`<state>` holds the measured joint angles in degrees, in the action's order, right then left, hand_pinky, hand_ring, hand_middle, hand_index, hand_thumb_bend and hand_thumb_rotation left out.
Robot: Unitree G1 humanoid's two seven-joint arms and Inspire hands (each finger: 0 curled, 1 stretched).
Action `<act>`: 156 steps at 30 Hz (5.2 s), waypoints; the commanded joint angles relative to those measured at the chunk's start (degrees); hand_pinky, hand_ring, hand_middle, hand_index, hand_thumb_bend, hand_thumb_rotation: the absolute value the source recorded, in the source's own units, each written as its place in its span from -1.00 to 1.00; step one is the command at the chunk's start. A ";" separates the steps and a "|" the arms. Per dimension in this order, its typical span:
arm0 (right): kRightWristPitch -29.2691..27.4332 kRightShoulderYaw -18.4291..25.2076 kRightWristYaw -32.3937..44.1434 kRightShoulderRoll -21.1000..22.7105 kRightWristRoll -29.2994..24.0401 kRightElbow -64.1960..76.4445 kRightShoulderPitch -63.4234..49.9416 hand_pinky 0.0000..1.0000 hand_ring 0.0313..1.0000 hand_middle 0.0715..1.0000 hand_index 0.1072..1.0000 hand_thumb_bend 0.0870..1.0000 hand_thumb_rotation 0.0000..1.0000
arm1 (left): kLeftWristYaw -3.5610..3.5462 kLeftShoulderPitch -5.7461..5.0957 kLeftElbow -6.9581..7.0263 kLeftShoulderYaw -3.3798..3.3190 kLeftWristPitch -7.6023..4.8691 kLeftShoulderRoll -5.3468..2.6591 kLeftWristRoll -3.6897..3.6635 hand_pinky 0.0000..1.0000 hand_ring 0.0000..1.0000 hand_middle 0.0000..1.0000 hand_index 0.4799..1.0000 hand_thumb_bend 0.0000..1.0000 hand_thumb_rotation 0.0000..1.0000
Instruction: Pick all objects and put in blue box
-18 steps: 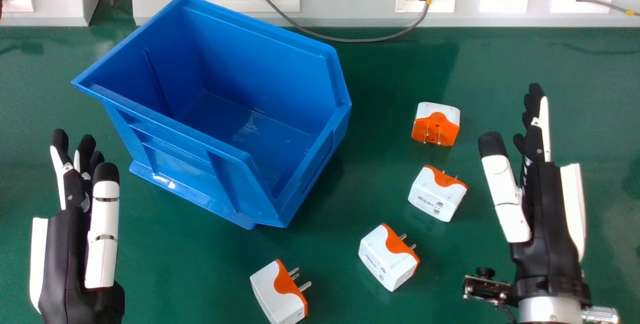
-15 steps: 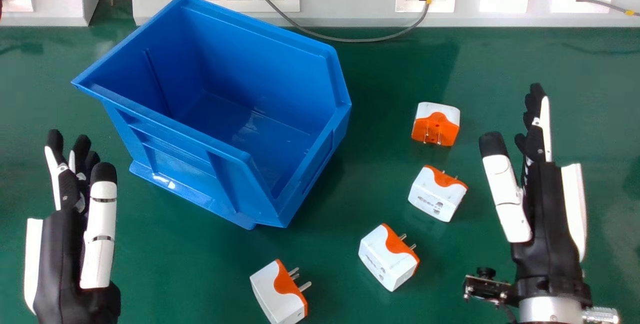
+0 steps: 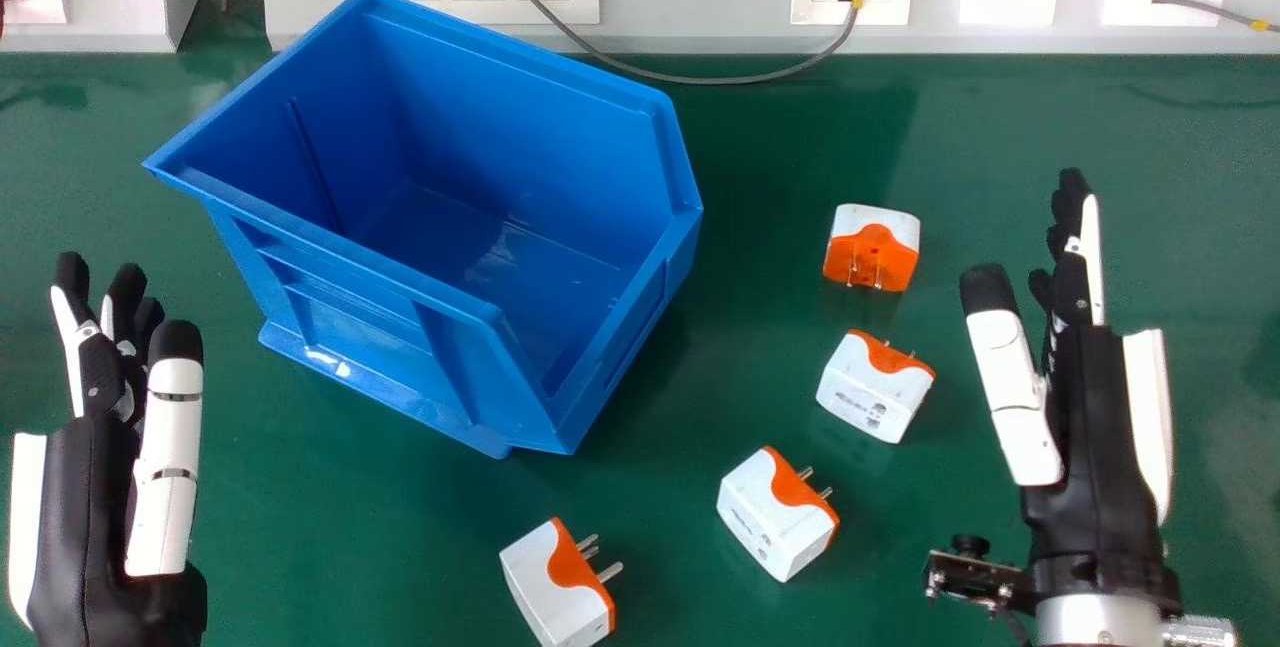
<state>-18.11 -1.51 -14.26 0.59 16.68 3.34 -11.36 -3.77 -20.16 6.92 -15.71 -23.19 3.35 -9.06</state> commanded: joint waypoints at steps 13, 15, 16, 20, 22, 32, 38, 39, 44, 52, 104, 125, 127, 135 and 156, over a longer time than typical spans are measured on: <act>0.56 -0.11 -0.52 0.76 2.25 2.00 -1.37 0.83 0.96 0.98 0.92 -0.11 1.00 | -1.32 -1.24 2.40 0.27 0.13 0.14 -0.20 1.00 1.00 1.00 1.00 -0.30 0.69; 1.84 -0.17 -0.54 1.37 4.21 2.29 -1.44 0.84 0.95 0.96 0.90 -0.11 1.00 | -1.23 -1.36 2.37 0.34 0.17 -0.04 -0.14 1.00 1.00 1.00 1.00 -0.27 0.68; 2.41 -0.22 -0.71 1.70 5.31 2.39 -1.46 0.81 0.92 0.93 0.87 -0.14 1.00 | -1.22 -1.45 2.37 0.39 0.11 -0.12 -0.08 1.00 1.00 1.00 1.00 -0.26 0.66; 4.77 -0.21 -0.59 2.37 7.08 1.67 -1.07 0.76 0.88 0.87 0.80 -0.16 0.92 | -0.84 -1.31 2.22 0.52 0.00 -0.30 0.22 1.00 1.00 1.00 1.00 -0.24 0.65; 6.10 -0.23 -0.03 3.06 7.57 0.85 -0.55 0.72 0.86 0.87 0.79 -0.11 0.86 | -0.85 -1.19 2.12 0.60 -0.24 -0.49 -0.17 1.00 1.00 1.00 1.00 -0.24 0.62; 8.42 -0.90 -0.88 8.87 12.08 -9.09 7.03 0.63 0.80 0.81 0.75 -0.11 0.47 | -1.23 -0.80 1.94 0.56 -0.05 -0.13 -0.31 1.00 1.00 1.00 1.00 -0.21 0.60; 11.19 -3.05 -2.88 11.28 16.93 -14.55 10.75 0.50 0.73 0.76 0.68 -0.03 0.49 | -1.12 -0.88 2.61 0.34 0.86 -0.11 -0.61 1.00 1.00 1.00 1.00 -0.24 0.60; 11.90 -3.55 -2.87 11.67 17.56 -15.42 11.28 0.50 0.73 0.76 0.68 -0.02 0.50 | -1.01 -0.85 2.66 0.30 0.88 -0.14 -0.51 1.00 1.00 1.00 1.00 -0.24 0.59; 13.44 -5.60 -4.30 13.11 20.17 -19.14 13.33 0.53 0.74 0.76 0.69 0.01 0.52 | -0.86 -0.94 3.28 0.26 1.48 -0.13 -0.45 1.00 1.00 1.00 1.00 -0.21 0.57; 18.00 -9.21 -5.17 15.44 24.88 -23.44 16.47 0.58 0.73 0.75 0.69 0.01 0.52 | -1.32 -1.20 3.97 0.07 2.46 0.06 -1.37 1.00 1.00 1.00 1.00 -0.27 0.56; 34.00 -24.87 -0.16 18.55 30.96 -47.57 35.42 0.52 0.69 0.71 0.67 0.04 0.37 | 0.25 -5.01 9.80 -0.39 5.98 -0.66 -2.36 1.00 1.00 1.00 1.00 -0.49 0.48; 34.88 -26.16 0.46 18.81 30.63 -47.01 35.32 0.49 0.65 0.67 0.60 0.05 -0.46 | 0.62 -2.39 10.01 -0.96 8.13 -0.21 -2.58 1.00 1.00 1.00 1.00 -0.49 0.38; 35.01 -25.86 1.51 18.94 29.89 -45.80 35.08 0.48 0.62 0.64 0.57 0.07 -0.65 | 0.87 -2.07 9.99 -0.91 8.07 -0.23 -2.14 1.00 1.00 1.00 1.00 -0.49 0.37; 35.20 -25.98 3.09 18.95 27.11 -48.43 37.77 -0.15 -0.01 0.21 -0.02 -0.06 -0.95 | 0.89 -0.43 9.71 -0.88 8.53 0.19 -2.02 1.00 1.00 1.00 1.00 -0.46 0.38; 33.51 -22.22 1.48 20.09 24.33 -40.45 34.42 -0.36 -0.14 0.02 -0.06 -0.12 -1.00 | 2.29 0.15 10.62 -1.10 9.66 0.50 0.80 1.00 1.00 1.00 1.00 -0.35 0.41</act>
<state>13.09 -24.45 -12.78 18.49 40.17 -34.87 25.64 -1.65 -20.01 15.98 -16.43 -13.35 3.29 -8.87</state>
